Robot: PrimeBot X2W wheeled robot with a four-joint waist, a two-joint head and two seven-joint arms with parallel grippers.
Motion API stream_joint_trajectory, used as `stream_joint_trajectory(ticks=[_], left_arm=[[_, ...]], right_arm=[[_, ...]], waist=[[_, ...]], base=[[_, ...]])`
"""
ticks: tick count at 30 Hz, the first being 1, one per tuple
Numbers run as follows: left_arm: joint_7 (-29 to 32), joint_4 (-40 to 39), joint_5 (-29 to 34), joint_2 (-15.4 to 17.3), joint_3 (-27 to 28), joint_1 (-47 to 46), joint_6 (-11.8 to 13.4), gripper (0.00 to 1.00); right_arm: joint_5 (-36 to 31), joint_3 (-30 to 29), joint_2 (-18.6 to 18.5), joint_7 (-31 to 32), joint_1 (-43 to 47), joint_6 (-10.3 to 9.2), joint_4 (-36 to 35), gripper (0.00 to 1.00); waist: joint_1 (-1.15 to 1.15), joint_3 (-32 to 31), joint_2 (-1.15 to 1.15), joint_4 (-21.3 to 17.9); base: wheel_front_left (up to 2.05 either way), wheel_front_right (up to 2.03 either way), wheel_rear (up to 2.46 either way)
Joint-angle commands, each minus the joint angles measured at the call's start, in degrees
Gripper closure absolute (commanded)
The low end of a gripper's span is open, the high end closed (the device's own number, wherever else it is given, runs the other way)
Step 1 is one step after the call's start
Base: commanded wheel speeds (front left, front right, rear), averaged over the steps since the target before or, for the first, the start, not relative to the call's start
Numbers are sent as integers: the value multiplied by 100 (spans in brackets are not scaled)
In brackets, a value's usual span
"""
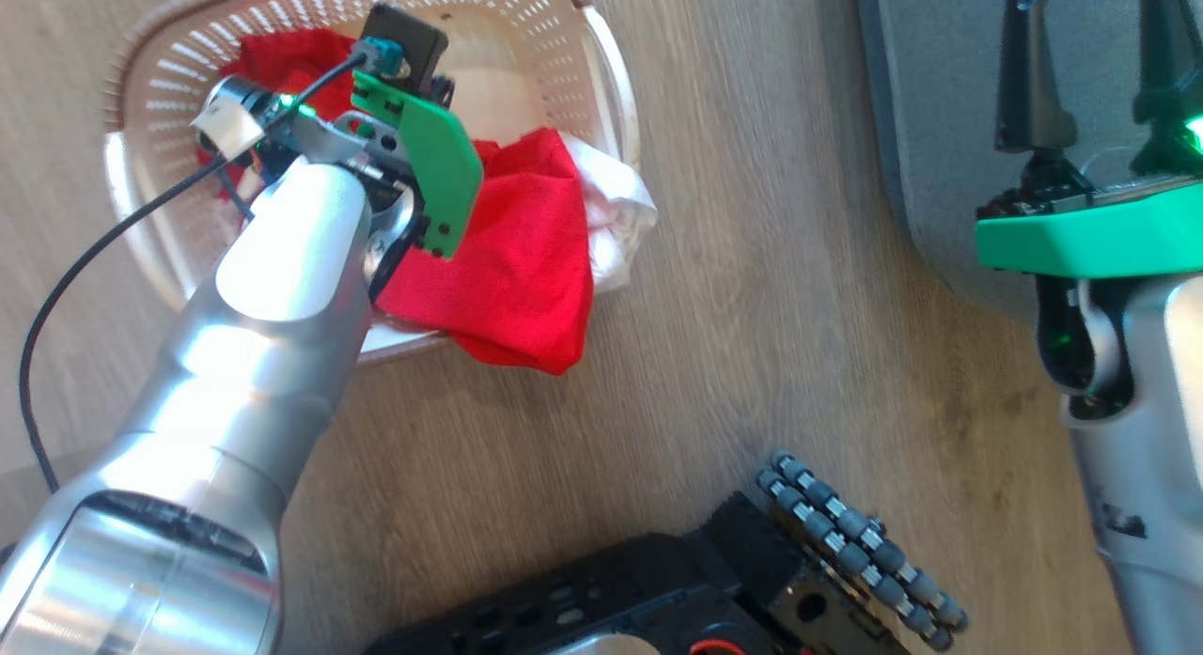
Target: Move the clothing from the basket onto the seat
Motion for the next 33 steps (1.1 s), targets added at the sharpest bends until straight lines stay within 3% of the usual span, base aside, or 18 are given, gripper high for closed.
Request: stream_joint_trajectory(ticks=[1, 9, 15, 27, 30, 31, 32, 33], left_arm=[[-156, -239, -82, 2, 144, 75, 36, 100], [-694, -1120, -561, -28, 319, 674, 135, 100], [-1274, -2106, -855, 22, 589, 1511, 472, 100], [-1770, -3759, -1064, 671, 1113, 3095, 1090, 100], [-1827, -3949, -1044, 846, 1233, 3437, 1237, 51], [-1838, -3993, -1056, 893, 1268, 3556, 1269, 18], [-1853, -4044, -1066, 935, 1309, 3662, 1299, 0], [-1853, -4044, -1066, 935, 1309, 3662, 1299, 0]], right_arm=[[-7, -19, -138, -28, 281, 40, -121, 0], [-38, -198, -347, -28, 658, 40, -49, 0], [-70, -269, -504, -28, 1095, 40, 33, 0], [-97, -337, -876, -28, 2011, 40, 225, 0], [-96, -317, -960, -28, 2190, 40, 251, 0], [-92, -317, -983, -28, 2246, 40, 253, 0], [-89, -320, -1005, -28, 2301, 40, 256, 0], [-89, -320, -1005, -28, 2301, 40, 256, 0]], waist=[[0, -211, 0, 147], [0, -905, 0, 534], [0, -1674, 0, 850], [0, -3172, 0, 1350], [0, -3497, 0, 1443], [0, -3588, 0, 1472], [0, -3677, 0, 1506], [0, -3677, 0, 1506]], base=[[0, 0, 0], [0, 0, 0], [0, 0, 0], [0, 0, 0], [0, 0, 0], [0, 0, 0], [0, 0, 0], [0, 0, 0]])
